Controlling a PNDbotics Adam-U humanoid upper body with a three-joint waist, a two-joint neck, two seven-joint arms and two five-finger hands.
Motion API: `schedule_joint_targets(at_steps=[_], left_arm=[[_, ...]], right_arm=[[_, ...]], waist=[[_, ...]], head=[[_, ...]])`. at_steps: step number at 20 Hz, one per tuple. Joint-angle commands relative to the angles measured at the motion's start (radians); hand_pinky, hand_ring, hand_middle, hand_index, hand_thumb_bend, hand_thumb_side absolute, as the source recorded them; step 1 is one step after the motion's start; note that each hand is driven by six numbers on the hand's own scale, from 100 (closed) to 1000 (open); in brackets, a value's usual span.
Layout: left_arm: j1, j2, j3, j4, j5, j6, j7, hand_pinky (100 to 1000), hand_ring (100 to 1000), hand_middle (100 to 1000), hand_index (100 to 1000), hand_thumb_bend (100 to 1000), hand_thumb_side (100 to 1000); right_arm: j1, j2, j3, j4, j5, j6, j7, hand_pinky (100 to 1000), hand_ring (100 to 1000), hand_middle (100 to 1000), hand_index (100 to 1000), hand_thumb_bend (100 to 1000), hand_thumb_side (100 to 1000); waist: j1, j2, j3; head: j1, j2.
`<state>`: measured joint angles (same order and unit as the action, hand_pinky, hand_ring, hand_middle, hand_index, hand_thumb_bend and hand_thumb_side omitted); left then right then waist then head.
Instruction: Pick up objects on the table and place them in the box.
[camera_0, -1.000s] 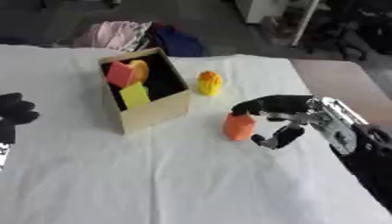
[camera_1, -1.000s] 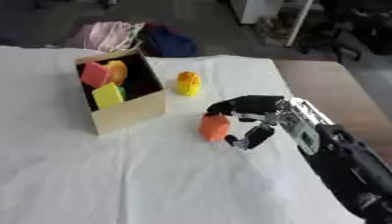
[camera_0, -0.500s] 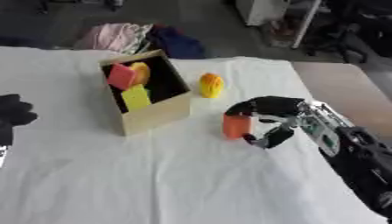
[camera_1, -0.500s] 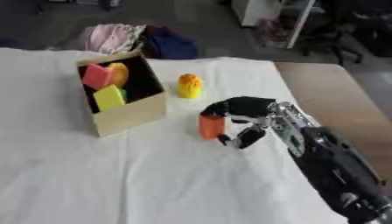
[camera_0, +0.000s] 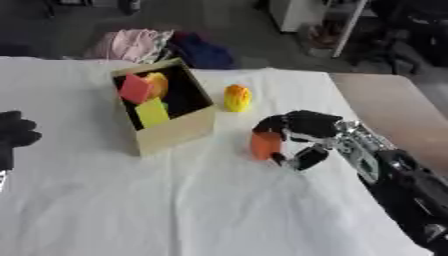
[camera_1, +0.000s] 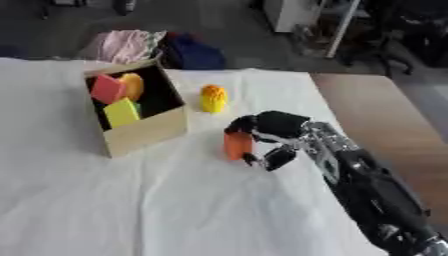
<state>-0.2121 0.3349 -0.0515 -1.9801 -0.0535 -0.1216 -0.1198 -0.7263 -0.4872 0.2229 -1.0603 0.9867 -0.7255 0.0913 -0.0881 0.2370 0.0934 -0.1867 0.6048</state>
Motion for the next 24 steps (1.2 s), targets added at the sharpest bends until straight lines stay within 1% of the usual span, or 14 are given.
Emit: schedule_joint_targets(at_steps=[1, 6, 11, 15, 20, 21, 22, 24], left_arm=[[-0.013, 0.015, 0.009, -0.02, 0.0, -0.006, 0.001, 786, 730, 702, 849, 100, 622], [-0.012, 0.017, 0.008, -0.02, 0.002, -0.007, 0.0, 786, 732, 702, 849, 100, 620], [-0.017, 0.02, 0.004, -0.02, 0.003, -0.01, -0.005, 786, 733, 702, 850, 100, 617], [-0.033, 0.021, -0.006, -0.02, 0.011, -0.015, -0.015, 786, 733, 703, 850, 100, 613], [-0.061, 0.021, -0.021, -0.02, 0.025, -0.022, -0.032, 785, 733, 703, 851, 100, 611], [-0.065, 0.021, -0.023, -0.02, 0.027, -0.023, -0.036, 785, 732, 703, 851, 100, 611], [-0.068, 0.021, -0.025, -0.02, 0.028, -0.024, -0.038, 785, 732, 702, 850, 100, 612], [-0.073, 0.02, -0.029, -0.02, 0.029, -0.024, -0.043, 785, 732, 702, 850, 100, 613]], right_arm=[[-0.032, -0.033, -0.015, -0.056, -0.04, -0.007, -0.033, 653, 463, 395, 905, 100, 240], [-0.071, -0.054, -0.025, -0.118, -0.117, 0.005, -0.009, 658, 463, 396, 904, 100, 233], [-0.122, -0.044, -0.051, -0.13, -0.144, 0.031, 0.014, 663, 465, 396, 904, 100, 227], [-0.172, -0.013, -0.088, -0.09, -0.134, 0.059, 0.017, 665, 464, 396, 907, 100, 217], [-0.223, 0.036, -0.137, -0.018, -0.086, 0.097, 0.009, 670, 471, 405, 920, 100, 209], [-0.231, 0.05, -0.149, -0.001, -0.072, 0.105, 0.004, 677, 479, 414, 927, 100, 174], [-0.238, 0.062, -0.159, 0.014, -0.058, 0.113, -0.002, 683, 486, 422, 932, 100, 208], [-0.248, 0.088, -0.178, 0.047, -0.024, 0.132, -0.012, 706, 526, 483, 956, 100, 207]], waist=[[0.017, -0.021, -0.002], [0.016, -0.026, 0.001], [0.013, -0.028, 0.017], [0.006, -0.026, 0.055], [-0.004, -0.018, 0.122], [-0.006, -0.015, 0.134], [-0.007, -0.012, 0.143], [-0.009, -0.007, 0.159]], head=[[0.0, -0.011], [-0.001, -0.011], [-0.009, -0.016], [-0.022, -0.025], [-0.043, -0.04], [-0.048, -0.043], [-0.053, -0.045], [-0.063, -0.048]])
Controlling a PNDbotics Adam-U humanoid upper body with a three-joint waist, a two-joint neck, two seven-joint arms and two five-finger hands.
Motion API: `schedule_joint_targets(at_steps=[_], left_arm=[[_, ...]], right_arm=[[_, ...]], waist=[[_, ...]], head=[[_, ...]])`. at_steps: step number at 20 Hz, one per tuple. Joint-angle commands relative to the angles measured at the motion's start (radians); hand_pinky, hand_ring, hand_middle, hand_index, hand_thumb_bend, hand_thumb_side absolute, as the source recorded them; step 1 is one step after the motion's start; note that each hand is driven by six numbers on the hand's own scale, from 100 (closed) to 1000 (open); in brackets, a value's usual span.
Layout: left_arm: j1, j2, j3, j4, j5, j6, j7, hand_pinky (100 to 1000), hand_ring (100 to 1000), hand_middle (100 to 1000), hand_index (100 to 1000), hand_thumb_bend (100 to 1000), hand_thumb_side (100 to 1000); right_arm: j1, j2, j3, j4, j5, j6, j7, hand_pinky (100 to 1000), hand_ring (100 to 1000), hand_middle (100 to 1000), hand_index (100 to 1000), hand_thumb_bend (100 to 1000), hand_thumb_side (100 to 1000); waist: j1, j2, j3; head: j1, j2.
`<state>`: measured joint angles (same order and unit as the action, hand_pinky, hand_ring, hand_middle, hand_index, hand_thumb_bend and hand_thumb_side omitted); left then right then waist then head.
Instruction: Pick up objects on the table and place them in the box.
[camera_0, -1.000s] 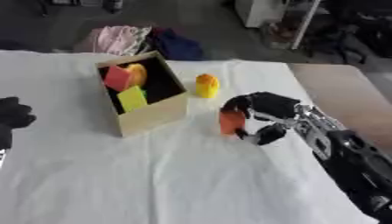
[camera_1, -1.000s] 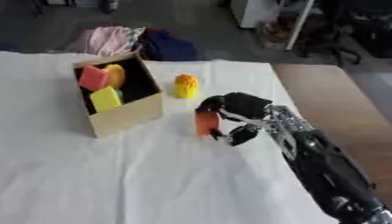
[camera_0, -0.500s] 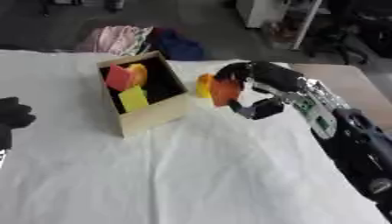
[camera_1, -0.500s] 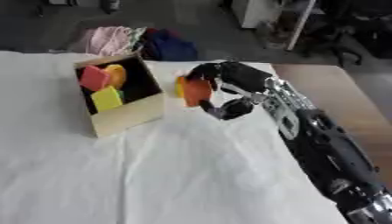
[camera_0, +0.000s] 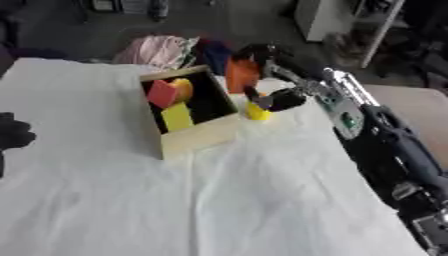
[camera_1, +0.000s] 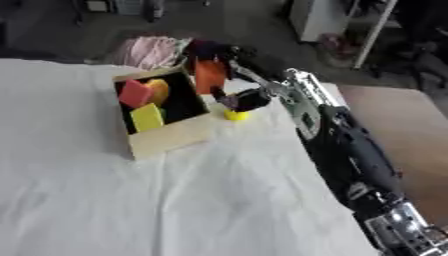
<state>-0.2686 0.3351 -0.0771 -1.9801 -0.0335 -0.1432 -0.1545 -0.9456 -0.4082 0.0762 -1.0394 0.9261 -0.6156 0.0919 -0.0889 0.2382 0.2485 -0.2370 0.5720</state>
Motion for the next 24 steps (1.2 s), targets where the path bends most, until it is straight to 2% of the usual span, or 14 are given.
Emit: schedule_joint_targets(at_steps=[1, 4, 6, 8, 11, 15, 19, 24], left_arm=[[-0.019, 0.019, -0.005, -0.02, 0.01, -0.002, -0.01, 785, 732, 702, 850, 100, 613], [-0.024, 0.018, -0.008, -0.02, 0.012, -0.003, -0.014, 784, 732, 702, 850, 100, 613], [-0.026, 0.017, -0.009, -0.02, 0.013, -0.003, -0.014, 784, 732, 702, 850, 100, 614], [-0.026, 0.016, -0.009, -0.02, 0.014, -0.002, -0.015, 784, 732, 702, 850, 100, 615], [-0.025, 0.016, -0.009, -0.02, 0.015, 0.0, -0.015, 784, 732, 702, 850, 100, 614], [-0.023, 0.017, -0.009, -0.02, 0.016, 0.001, -0.016, 783, 732, 702, 850, 100, 614], [-0.022, 0.017, -0.009, -0.02, 0.016, 0.001, -0.016, 783, 732, 702, 850, 100, 614], [-0.017, 0.018, -0.007, -0.02, 0.016, 0.002, -0.014, 783, 731, 702, 850, 100, 614]], right_arm=[[-0.032, 0.021, -0.04, 0.043, 0.056, 0.032, -0.017, 719, 547, 545, 981, 100, 208], [-0.037, 0.052, -0.055, 0.09, 0.107, 0.053, -0.019, 761, 642, 709, 1000, 100, 213], [-0.037, 0.062, -0.051, 0.107, 0.132, 0.05, -0.006, 796, 712, 785, 1000, 100, 219], [-0.037, 0.066, -0.042, 0.114, 0.149, 0.039, 0.02, 830, 775, 854, 1000, 100, 225], [-0.039, 0.065, -0.03, 0.105, 0.149, 0.016, 0.059, 864, 819, 918, 1000, 100, 225], [-0.041, 0.058, -0.014, 0.075, 0.112, -0.013, 0.099, 888, 851, 966, 1000, 100, 223], [-0.042, 0.053, -0.009, 0.055, 0.071, -0.014, 0.136, 888, 851, 966, 1000, 100, 223], [-0.048, 0.034, 0.005, 0.014, 0.032, -0.028, 0.143, 912, 873, 1000, 1000, 100, 214]], waist=[[-0.009, -0.006, 0.009], [-0.01, -0.001, 0.018], [-0.01, -0.001, 0.019], [-0.01, -0.001, 0.018], [-0.009, -0.004, 0.015], [-0.008, -0.007, 0.011], [-0.007, -0.008, 0.009], [-0.006, -0.014, -0.001]], head=[[-0.017, -0.017], [-0.023, -0.019], [-0.023, -0.019], [-0.023, -0.018], [-0.022, -0.017], [-0.022, -0.015], [-0.022, -0.016], [-0.018, -0.011]])
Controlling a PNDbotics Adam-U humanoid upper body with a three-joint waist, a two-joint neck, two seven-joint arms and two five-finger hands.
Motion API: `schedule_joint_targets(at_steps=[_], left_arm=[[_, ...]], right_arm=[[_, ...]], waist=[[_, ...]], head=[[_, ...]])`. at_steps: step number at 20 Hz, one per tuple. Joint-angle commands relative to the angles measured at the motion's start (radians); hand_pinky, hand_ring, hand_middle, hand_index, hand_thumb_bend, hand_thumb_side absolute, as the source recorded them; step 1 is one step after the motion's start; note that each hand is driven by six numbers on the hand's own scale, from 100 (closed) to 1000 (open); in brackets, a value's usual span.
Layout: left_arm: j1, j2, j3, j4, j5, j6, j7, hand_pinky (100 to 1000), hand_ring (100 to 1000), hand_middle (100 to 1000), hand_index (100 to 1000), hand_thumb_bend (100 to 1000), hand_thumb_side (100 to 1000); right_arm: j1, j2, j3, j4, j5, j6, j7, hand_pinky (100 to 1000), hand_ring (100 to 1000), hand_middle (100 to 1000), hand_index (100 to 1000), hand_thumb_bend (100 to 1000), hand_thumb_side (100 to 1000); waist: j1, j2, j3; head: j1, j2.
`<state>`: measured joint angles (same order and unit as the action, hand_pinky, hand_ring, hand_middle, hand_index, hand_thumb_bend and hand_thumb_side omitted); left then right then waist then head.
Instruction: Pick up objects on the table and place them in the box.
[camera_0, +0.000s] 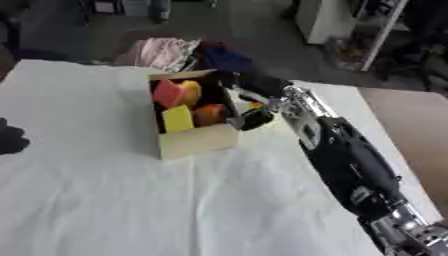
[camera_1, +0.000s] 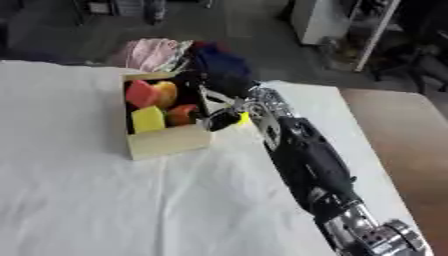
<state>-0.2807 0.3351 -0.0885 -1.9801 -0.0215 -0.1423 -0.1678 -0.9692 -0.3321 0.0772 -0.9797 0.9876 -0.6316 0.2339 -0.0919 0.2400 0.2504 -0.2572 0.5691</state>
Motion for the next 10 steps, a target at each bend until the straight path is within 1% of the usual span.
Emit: schedule_joint_targets(at_steps=[1, 2, 5, 10], left_arm=[[-0.003, 0.019, 0.006, -0.02, 0.003, 0.001, 0.0, 782, 731, 702, 850, 100, 614], [-0.002, 0.02, 0.006, -0.02, 0.003, 0.002, 0.001, 783, 731, 702, 850, 100, 615], [0.004, 0.022, 0.009, -0.02, 0.0, 0.004, 0.004, 783, 731, 702, 850, 100, 615], [0.007, 0.023, 0.011, -0.02, -0.003, 0.003, 0.006, 782, 731, 702, 850, 100, 616]], right_arm=[[-0.023, -0.055, 0.0, -0.059, -0.044, -0.014, 0.002, 912, 873, 1000, 1000, 100, 214], [-0.021, -0.066, -0.004, -0.069, -0.059, -0.012, 0.006, 910, 869, 1000, 1000, 100, 212], [-0.012, -0.105, -0.043, -0.06, -0.103, 0.018, 0.015, 900, 857, 995, 1000, 100, 205], [0.015, -0.134, -0.144, 0.042, -0.17, 0.092, 0.019, 869, 825, 962, 1000, 100, 198]], waist=[[-0.004, -0.017, -0.006], [-0.004, -0.017, -0.008], [-0.006, -0.021, -0.016], [-0.006, -0.02, -0.024]], head=[[0.005, -0.007], [0.007, -0.007], [0.014, -0.005], [0.024, -0.01]])
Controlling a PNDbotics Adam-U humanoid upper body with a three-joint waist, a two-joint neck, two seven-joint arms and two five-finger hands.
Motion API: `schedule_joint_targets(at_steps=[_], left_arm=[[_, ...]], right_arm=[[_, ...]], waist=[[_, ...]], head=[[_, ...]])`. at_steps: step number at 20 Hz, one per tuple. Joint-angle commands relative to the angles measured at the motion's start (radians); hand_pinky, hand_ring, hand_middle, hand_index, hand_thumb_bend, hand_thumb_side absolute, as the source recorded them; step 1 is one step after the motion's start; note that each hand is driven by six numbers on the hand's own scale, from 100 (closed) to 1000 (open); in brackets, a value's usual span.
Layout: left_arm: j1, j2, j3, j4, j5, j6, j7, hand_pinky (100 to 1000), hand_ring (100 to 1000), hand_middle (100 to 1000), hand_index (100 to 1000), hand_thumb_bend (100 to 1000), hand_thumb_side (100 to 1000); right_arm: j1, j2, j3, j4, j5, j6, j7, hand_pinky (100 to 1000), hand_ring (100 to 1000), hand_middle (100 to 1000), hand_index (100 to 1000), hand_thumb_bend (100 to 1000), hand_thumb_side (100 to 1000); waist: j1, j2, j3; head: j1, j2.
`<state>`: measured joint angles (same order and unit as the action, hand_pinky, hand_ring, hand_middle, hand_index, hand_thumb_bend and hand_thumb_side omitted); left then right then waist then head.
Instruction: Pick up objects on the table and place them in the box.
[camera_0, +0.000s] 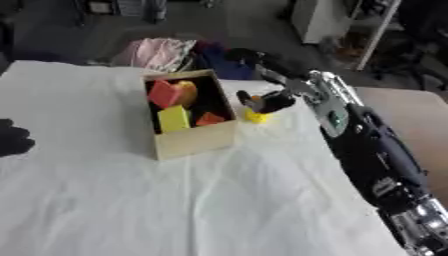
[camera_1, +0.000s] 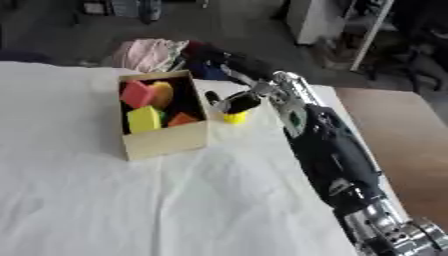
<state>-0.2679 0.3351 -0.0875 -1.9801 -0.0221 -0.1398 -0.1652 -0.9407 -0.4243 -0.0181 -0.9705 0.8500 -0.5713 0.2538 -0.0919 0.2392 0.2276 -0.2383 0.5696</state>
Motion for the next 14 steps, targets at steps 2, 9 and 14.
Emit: schedule_joint_targets(at_steps=[2, 9, 14], left_arm=[[-0.005, 0.023, 0.011, -0.02, -0.003, 0.001, 0.004, 782, 731, 702, 850, 100, 617], [-0.014, 0.02, 0.008, -0.02, -0.006, -0.004, 0.003, 782, 731, 703, 850, 100, 618], [-0.025, 0.017, 0.003, -0.02, -0.005, -0.009, -0.002, 782, 731, 702, 850, 100, 618]], right_arm=[[-0.01, -0.043, -0.069, 0.073, -0.038, 0.063, -0.009, 862, 819, 954, 1000, 100, 198], [-0.005, -0.006, -0.073, 0.158, 0.009, 0.162, -0.026, 853, 812, 935, 1000, 100, 276], [-0.003, 0.021, -0.076, 0.192, 0.065, 0.195, -0.04, 847, 806, 912, 1000, 100, 312]], waist=[[-0.006, -0.017, -0.001], [-0.004, 0.001, 0.011], [-0.005, 0.016, 0.028]], head=[[0.006, -0.013], [0.006, -0.024], [0.003, -0.036]])
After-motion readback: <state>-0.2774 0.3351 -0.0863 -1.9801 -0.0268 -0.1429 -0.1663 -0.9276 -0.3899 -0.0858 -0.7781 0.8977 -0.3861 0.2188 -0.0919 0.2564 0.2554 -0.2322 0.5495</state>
